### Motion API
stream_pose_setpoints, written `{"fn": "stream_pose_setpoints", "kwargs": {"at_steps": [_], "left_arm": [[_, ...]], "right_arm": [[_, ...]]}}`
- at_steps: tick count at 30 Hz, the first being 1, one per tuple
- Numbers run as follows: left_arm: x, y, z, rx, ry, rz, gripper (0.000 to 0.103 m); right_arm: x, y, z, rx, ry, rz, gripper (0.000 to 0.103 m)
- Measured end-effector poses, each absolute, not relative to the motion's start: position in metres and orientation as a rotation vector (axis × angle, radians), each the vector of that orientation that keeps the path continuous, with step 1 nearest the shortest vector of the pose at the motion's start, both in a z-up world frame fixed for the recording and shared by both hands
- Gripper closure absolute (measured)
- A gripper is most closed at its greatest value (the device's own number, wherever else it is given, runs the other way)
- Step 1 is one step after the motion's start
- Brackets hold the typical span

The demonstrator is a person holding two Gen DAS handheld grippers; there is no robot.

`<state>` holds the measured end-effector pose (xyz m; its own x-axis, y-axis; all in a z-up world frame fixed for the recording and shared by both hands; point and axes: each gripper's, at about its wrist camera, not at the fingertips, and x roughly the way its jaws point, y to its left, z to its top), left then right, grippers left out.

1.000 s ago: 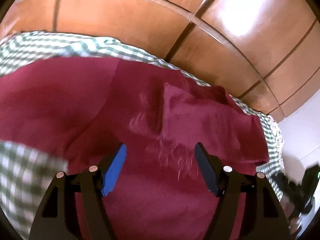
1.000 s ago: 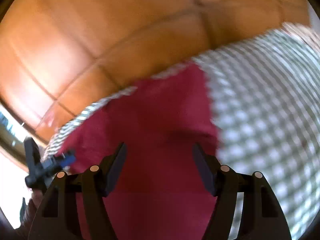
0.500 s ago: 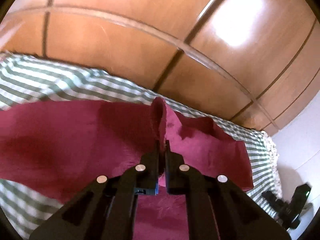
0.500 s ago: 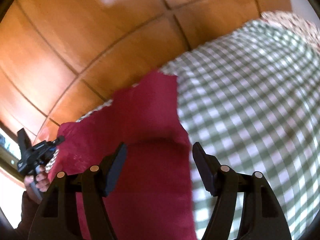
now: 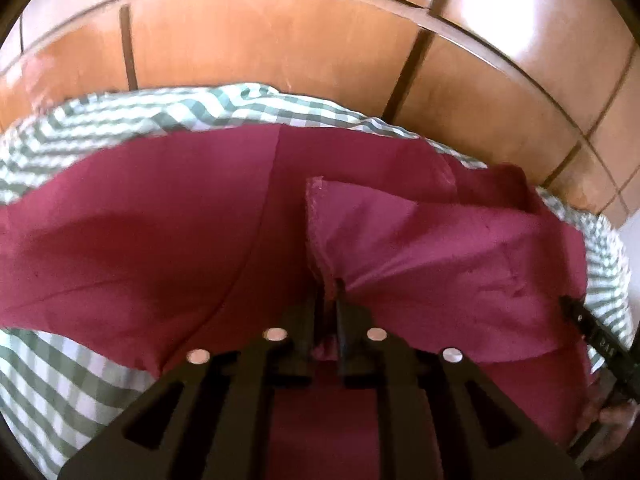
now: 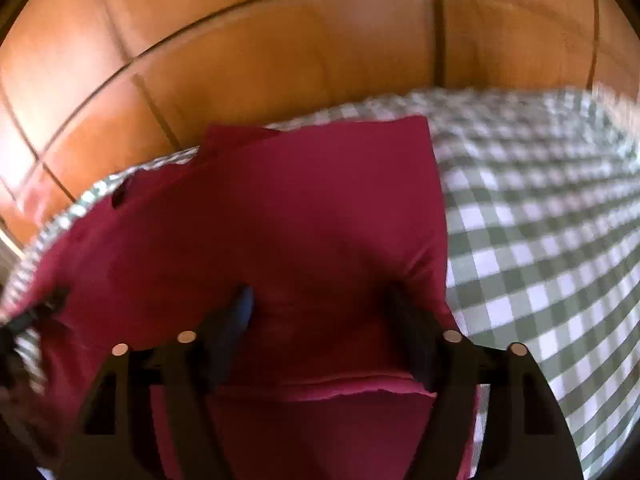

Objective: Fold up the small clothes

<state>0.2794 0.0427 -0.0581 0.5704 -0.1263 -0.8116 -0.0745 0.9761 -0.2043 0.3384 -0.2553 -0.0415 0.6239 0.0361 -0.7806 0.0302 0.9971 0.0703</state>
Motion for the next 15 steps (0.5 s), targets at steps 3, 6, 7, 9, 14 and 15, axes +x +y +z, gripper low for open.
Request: {"fn": "stream_pose_setpoints", "kwargs": {"at_steps": [3, 6, 7, 9, 14, 15], "left_arm": [[0.269, 0.054, -0.05, -0.26, 0.928, -0.032, 0.054], [0.252, 0.074, -0.04, -0.319, 0.877, 0.011, 0.046], [0.246, 0.083, -0.038, -0.346, 0.864, 0.025, 0.046], [0.23, 0.102, -0.038, -0.386, 0.852, 0.059, 0.046], [0.189, 0.156, -0.053, -0.532, 0.865, 0.12, 0.046], [0.181, 0.168, -0.055, -0.564, 0.863, 0.134, 0.047]], "right_arm": [[0.334, -0.248, -0.034, 0.05, 0.899, -0.02, 0.03], [0.316, -0.241, -0.02, 0.033, 0.867, -0.023, 0.028], [0.309, -0.238, -0.017, 0.031, 0.858, -0.02, 0.025], [0.29, -0.229, -0.013, 0.034, 0.847, 0.007, 0.025], [0.256, -0.191, -0.028, -0.056, 0.868, 0.074, 0.024], [0.252, -0.183, -0.034, -0.08, 0.879, 0.082, 0.024]]}}
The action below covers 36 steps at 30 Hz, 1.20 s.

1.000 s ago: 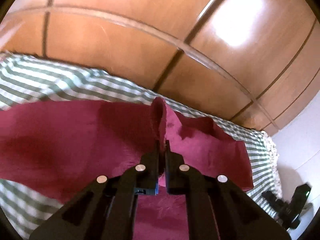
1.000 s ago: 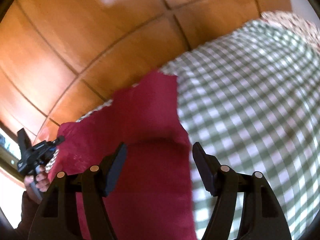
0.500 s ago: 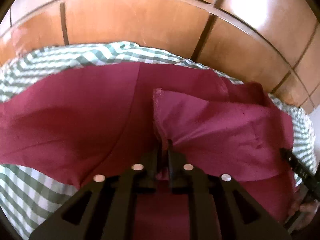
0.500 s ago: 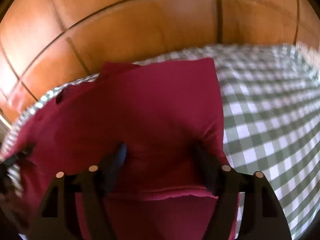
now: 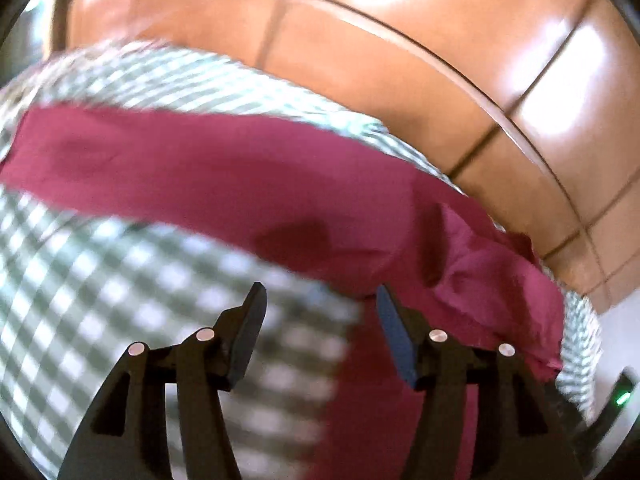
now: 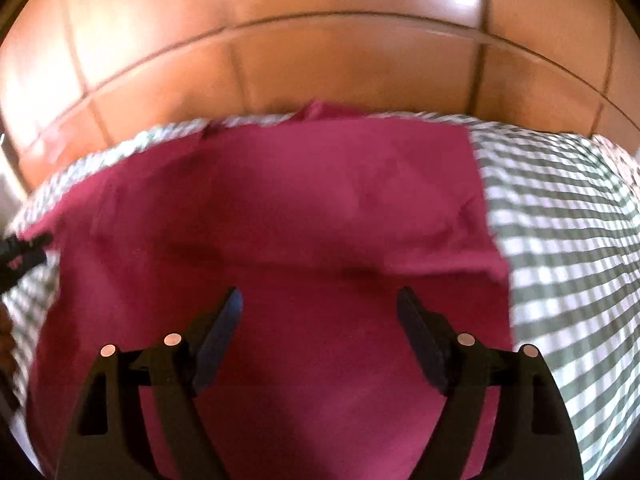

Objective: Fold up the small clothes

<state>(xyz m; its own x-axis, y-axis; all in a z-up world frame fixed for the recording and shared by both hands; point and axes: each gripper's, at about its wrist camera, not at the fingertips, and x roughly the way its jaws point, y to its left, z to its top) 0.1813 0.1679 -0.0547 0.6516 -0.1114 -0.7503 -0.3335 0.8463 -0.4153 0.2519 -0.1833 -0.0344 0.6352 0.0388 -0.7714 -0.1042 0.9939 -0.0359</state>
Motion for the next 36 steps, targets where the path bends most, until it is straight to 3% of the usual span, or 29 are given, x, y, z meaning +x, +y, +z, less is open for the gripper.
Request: {"fn": "stream_pose_setpoints", "kwargs": {"at_steps": [5, 17, 19, 21, 22, 29, 36], "left_arm": [[0.145, 0.239, -0.064, -0.745, 0.8, 0.23, 0.049], [0.117, 0.401, -0.099, -1.092, 0.674, 0.519, 0.053], [0.12, 0.414, -0.106, -1.125, 0.666, 0.529, 0.06], [0.126, 0.422, -0.108, -1.12, 0.668, 0.542, 0.089], [0.131, 0.423, -0.105, -1.1, 0.68, 0.53, 0.094], [0.159, 0.383, -0.039, -0.929, 0.601, 0.37, 0.096], [0.215, 0.236, 0.034, -0.693, 0.563, -0.018, 0.096]], "right_arm": [[0.24, -0.163, -0.054, -0.166, 0.879, 0.031, 0.012], [0.243, -0.167, -0.056, -0.147, 0.885, 0.017, 0.011], [0.243, -0.166, -0.057, -0.152, 0.885, 0.015, 0.01], [0.243, -0.166, -0.057, -0.154, 0.886, 0.013, 0.01], [0.243, -0.167, -0.057, -0.154, 0.886, 0.012, 0.01], [0.244, -0.168, -0.058, -0.147, 0.884, 0.014, 0.009], [0.243, -0.17, -0.058, -0.136, 0.88, 0.02, 0.009]]}}
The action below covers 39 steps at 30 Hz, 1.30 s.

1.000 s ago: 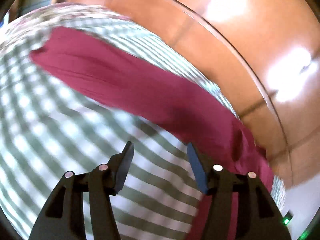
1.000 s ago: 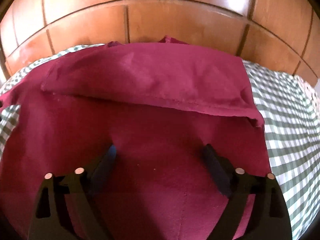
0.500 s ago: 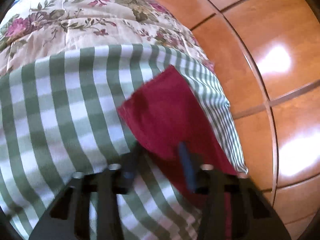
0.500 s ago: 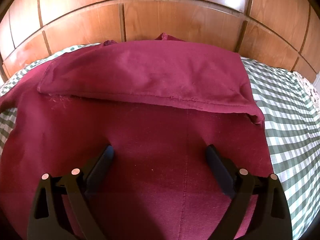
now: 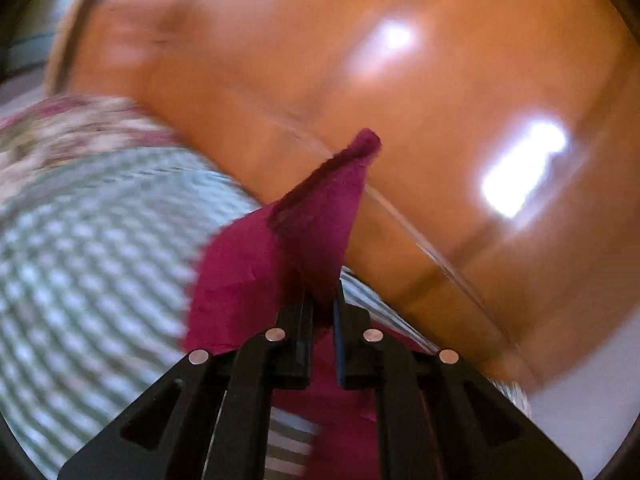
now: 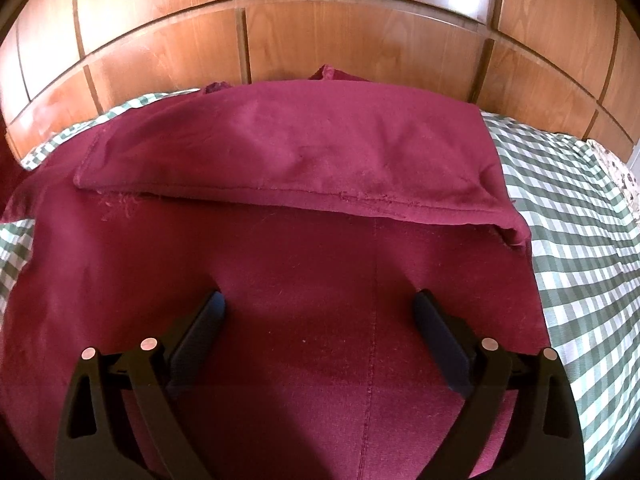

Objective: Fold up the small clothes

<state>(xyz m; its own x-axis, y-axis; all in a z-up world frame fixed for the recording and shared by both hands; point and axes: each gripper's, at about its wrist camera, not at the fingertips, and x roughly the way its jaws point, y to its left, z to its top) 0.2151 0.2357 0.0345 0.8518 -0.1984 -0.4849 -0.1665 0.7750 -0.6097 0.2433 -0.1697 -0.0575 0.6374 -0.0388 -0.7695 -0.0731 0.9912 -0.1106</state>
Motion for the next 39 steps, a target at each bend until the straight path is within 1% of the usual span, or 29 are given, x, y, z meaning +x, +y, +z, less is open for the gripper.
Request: {"fn": "stream_pose_setpoints", "kwargs": {"at_steps": [2, 4, 5, 6, 9, 10, 11, 12, 13, 16, 19, 23, 24, 25, 26, 28, 32, 35, 39], "left_arm": [[0.225, 0.188, 0.035, -0.636, 0.6, -0.119, 0.095], [0.237, 0.134, 0.024, -0.548, 0.664, -0.202, 0.092], [0.242, 0.116, 0.016, -0.524, 0.697, -0.234, 0.087], [0.245, 0.1, 0.006, -0.508, 0.732, -0.264, 0.08], [0.242, 0.067, -0.028, -0.442, 0.827, -0.295, 0.074], [0.238, 0.062, -0.037, -0.418, 0.85, -0.295, 0.07], [0.229, 0.058, -0.046, -0.396, 0.872, -0.293, 0.069], [0.223, 0.06, -0.054, -0.386, 0.887, -0.29, 0.069], [0.212, 0.063, -0.063, -0.373, 0.904, -0.28, 0.069], [0.193, 0.074, -0.078, -0.367, 0.927, -0.249, 0.069], [0.175, 0.089, -0.088, -0.387, 0.935, -0.201, 0.069], [0.168, 0.098, -0.098, -0.416, 0.928, -0.194, 0.069], [0.167, 0.098, -0.099, -0.414, 0.928, -0.194, 0.069], [0.167, 0.098, -0.1, -0.406, 0.925, -0.194, 0.069], [0.165, 0.097, -0.099, -0.399, 0.923, -0.196, 0.068], [0.164, 0.095, -0.102, -0.388, 0.92, -0.196, 0.067], [0.163, 0.091, -0.104, -0.378, 0.908, -0.187, 0.067], [0.163, 0.089, -0.103, -0.375, 0.908, -0.183, 0.067], [0.165, 0.09, -0.101, -0.388, 0.913, -0.182, 0.067]], "right_arm": [[0.243, -0.17, -0.057, -0.131, 0.879, 0.023, 0.009], [0.243, -0.171, -0.057, -0.124, 0.879, 0.027, 0.009], [0.242, -0.171, -0.057, -0.12, 0.878, 0.028, 0.009], [0.242, -0.172, -0.057, -0.116, 0.877, 0.03, 0.009], [0.242, -0.174, -0.056, -0.098, 0.876, 0.04, 0.009], [0.242, -0.175, -0.056, -0.092, 0.877, 0.044, 0.009], [0.242, -0.176, -0.054, -0.082, 0.881, 0.055, 0.01], [0.243, -0.177, -0.052, -0.072, 0.885, 0.065, 0.013], [0.243, -0.178, -0.048, -0.055, 0.888, 0.08, 0.023], [0.249, -0.168, -0.033, 0.061, 0.907, 0.227, 0.041], [0.262, -0.138, -0.027, 0.148, 0.937, 0.386, 0.043], [0.293, -0.085, -0.047, 0.207, 1.057, 0.499, 0.043], [0.301, -0.073, -0.055, 0.206, 1.08, 0.483, 0.047], [0.305, -0.067, -0.057, 0.199, 1.084, 0.466, 0.059], [0.31, -0.061, -0.057, 0.183, 1.073, 0.441, 0.078], [0.314, -0.056, -0.048, 0.163, 1.05, 0.416, 0.094], [0.297, -0.057, 0.011, 0.08, 0.864, 0.449, 0.098], [0.294, -0.079, 0.057, 0.085, 0.735, 0.418, 0.098], [0.298, -0.126, 0.078, 0.106, 0.657, 0.298, 0.098]]}}
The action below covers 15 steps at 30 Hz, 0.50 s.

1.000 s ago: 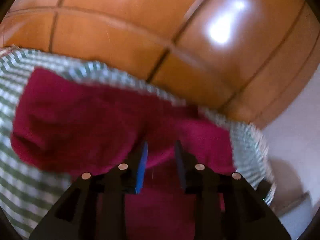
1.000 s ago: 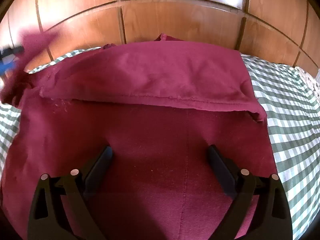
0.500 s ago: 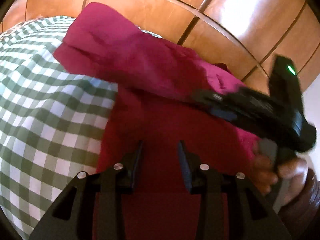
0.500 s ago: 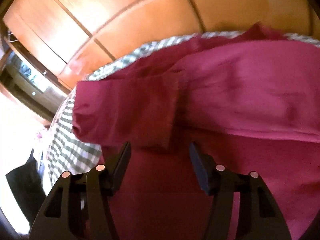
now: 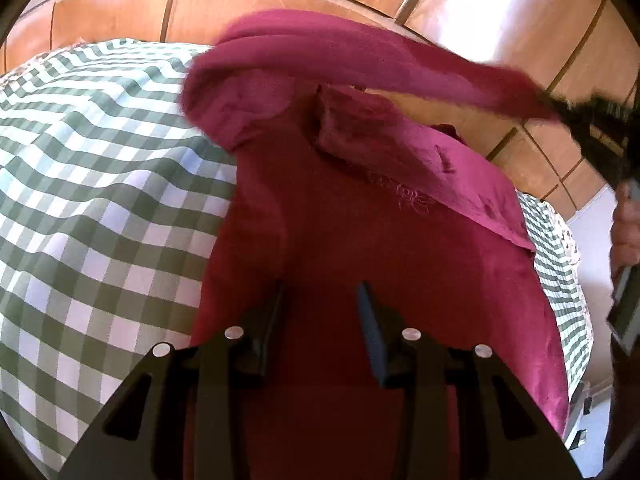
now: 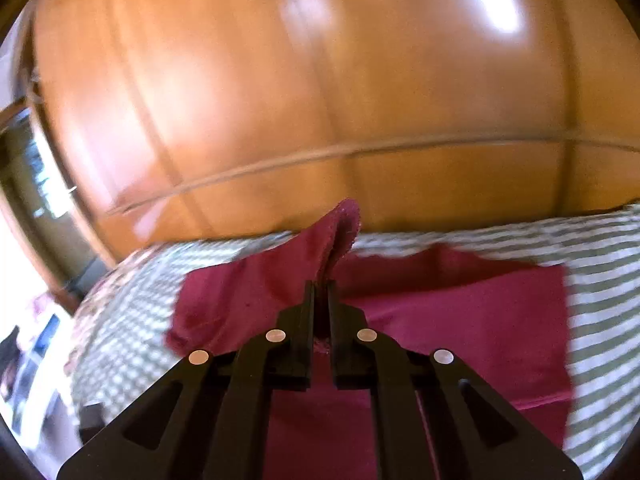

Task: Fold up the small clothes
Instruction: 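Grasp the folded edge with the right tool and smooth it flat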

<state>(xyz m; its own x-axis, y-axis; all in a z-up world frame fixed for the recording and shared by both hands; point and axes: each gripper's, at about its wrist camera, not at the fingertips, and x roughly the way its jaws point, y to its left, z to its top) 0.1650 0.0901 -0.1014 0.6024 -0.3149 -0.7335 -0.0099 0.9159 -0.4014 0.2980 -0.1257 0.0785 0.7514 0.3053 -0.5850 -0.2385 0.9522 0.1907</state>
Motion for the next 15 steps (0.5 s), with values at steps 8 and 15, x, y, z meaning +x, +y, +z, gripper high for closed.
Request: {"fn": "stream_pose_setpoints", "kwargs": {"at_steps": [8, 15], "left_arm": [[0.174, 0.105, -0.087, -0.44, 0.923, -0.137, 0.067], [0.207, 0.131, -0.065, -0.55, 0.875, -0.108, 0.066]], "right_arm": [[0.328, -0.231, -0.002, 0.199, 0.818, -0.006, 0.098], [0.325, -0.25, -0.037, 0.248, 0.859, -0.025, 0.098]]}}
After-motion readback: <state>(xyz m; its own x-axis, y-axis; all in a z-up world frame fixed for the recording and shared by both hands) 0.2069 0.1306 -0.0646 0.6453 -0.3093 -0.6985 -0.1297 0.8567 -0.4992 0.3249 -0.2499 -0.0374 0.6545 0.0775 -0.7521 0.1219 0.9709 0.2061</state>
